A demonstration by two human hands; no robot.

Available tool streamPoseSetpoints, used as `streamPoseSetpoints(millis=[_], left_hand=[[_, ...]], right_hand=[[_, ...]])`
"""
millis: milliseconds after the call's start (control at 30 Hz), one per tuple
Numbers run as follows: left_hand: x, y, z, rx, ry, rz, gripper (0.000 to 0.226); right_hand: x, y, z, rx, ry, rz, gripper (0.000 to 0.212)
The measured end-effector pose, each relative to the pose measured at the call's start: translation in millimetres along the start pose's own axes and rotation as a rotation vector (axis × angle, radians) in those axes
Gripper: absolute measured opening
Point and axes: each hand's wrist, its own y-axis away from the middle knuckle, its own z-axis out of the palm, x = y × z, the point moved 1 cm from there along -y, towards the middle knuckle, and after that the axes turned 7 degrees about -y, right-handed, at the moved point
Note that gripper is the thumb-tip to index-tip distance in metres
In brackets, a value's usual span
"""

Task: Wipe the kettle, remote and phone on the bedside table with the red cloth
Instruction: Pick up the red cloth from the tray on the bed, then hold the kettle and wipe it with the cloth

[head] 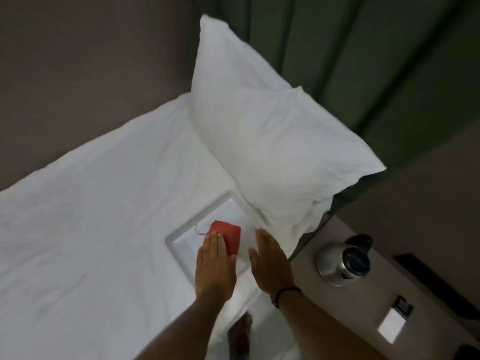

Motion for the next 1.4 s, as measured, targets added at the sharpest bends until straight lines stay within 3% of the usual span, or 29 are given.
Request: streamPoseSetpoints(millis=[133, 233, 367, 433, 567, 667, 833, 967, 1100, 1200, 1300, 1400], left_hand=[[-23.0, -60.1, 20.4, 0.044, 0.136, -0.192, 0.069], [-29.7, -86.7, 37.5, -0.049, 0.15, -0.296, 0.068], [-36.6, -105.0, 53.7, -0.123, 0.243, -0.358, 0.065], [-37.0, -108.5, 55.2, -0.115, 0.403, -0.356, 0.055], [-40.7, -103.2, 33.8, -0.098, 0.765, -0.329, 0.038], [-34.6, -84.5, -1.8, -0.149, 1.03, -0.311, 0.034], [23.9, -46.1, -51.6, -0.455, 1.234, -0.157, 0.043], [105.0, -19.9, -31.9, -0.733, 1.16, 0.031, 0.048], [190.6, -6.4, 9.3, -0.817, 0.845, 0.218, 0.048], [248.2, -8.4, 41.6, -0.629, 0.353, 0.573, 0.045], [295.6, -21.4, 80.6, -0.346, 0.125, 0.79, 0.075], [334.8, -41.7, 123.1, -0.091, -0.156, 0.894, 0.099]], right_hand=[[-3.8, -57.0, 41.8, -0.159, -0.176, 0.179, 0.047], [-9.4, -86.4, 63.7, -0.165, -0.271, 0.326, 0.045], [-14.0, -107.5, 80.9, -0.111, -0.442, 0.484, 0.06], [-15.2, -111.8, 82.2, -0.084, -0.604, 0.584, 0.067], [-19.3, -110.4, 64.9, -0.044, -0.768, 0.571, 0.043], [-18.8, -90.6, 30.5, -0.063, -1.077, 0.549, 0.031], [29.6, -16.5, -26.4, -0.037, -1.6, 0.619, 0.058], [88.8, 52.4, -55.4, -0.025, -1.902, 0.55, 0.057], [154.6, 110.7, -70.0, 0.372, -1.988, 0.651, 0.044], [209.0, 144.5, -68.7, 0.697, -1.998, 0.717, 0.052], [265.6, 161.1, -60.7, 0.982, -1.95, 0.797, 0.042], [312.9, 154.0, -51.3, 1.096, -1.85, 0.79, 0.039]])
